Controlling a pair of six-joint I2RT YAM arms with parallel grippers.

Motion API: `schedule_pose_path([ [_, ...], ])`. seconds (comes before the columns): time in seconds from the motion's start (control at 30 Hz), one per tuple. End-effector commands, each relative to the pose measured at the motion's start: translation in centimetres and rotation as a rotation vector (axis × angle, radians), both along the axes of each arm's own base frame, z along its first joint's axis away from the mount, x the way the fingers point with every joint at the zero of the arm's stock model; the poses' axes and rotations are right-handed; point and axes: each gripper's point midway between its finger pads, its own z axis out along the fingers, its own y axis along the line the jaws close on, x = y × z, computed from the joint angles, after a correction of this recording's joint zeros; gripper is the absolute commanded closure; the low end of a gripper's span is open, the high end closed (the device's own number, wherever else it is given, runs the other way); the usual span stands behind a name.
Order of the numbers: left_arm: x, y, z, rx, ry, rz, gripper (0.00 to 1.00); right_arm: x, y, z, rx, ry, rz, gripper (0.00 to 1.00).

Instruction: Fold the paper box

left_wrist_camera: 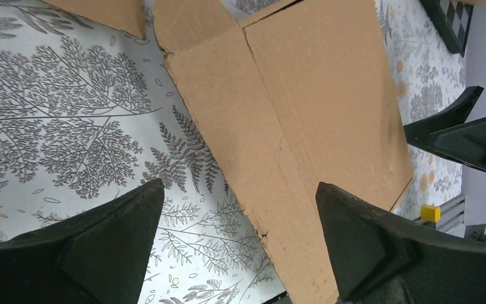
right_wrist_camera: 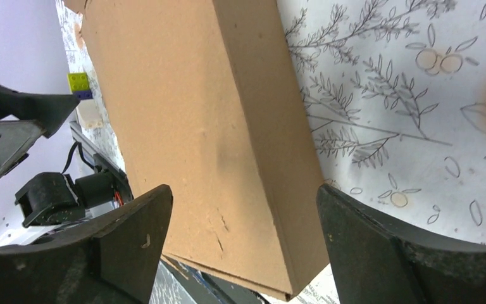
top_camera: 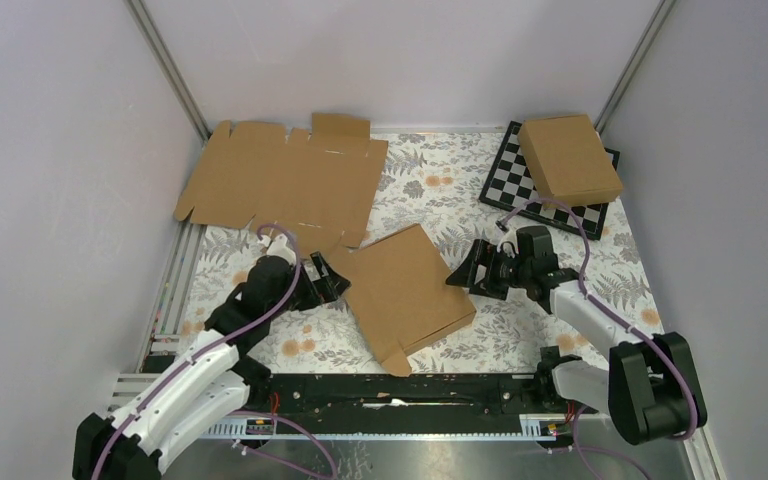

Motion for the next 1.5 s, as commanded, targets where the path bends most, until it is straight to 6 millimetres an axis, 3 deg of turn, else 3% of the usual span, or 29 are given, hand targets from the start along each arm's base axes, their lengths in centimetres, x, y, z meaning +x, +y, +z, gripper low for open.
schedule_pose_path([
  [0.0,1.1,0.8,2.9,-0.030,-0.093,0.076,0.01,3.3,0.2,1.6,-0.008,-0.106,-0.028,0.11],
  [0.23,0.9,0.9,2.5,-0.041,-0.089,0.082,0.01,3.2,0.9,1.1,0.017,-0.094,0.025,0.20],
  [0.7,1.0,0.6,1.3,-0.034,-0.058,0.077,0.01,3.4,0.2,-1.4,-0.042,-0.066,0.012,0.47],
  [1.07,1.1,0.8,1.4,-0.028,-0.066,0.084,0.01,2.7,0.1,-4.1,-0.067,0.028,0.025,0.60],
  [1.27,1.2,1.2,1.3,-0.009,-0.068,0.097,0.01,2.9,-0.6,-4.7,-0.102,0.034,-0.019,0.68],
  [1.47,1.3,1.4,0.7,-0.005,-0.066,0.114,0.01,3.0,-1.1,-5.0,-0.135,0.041,-0.036,0.84],
])
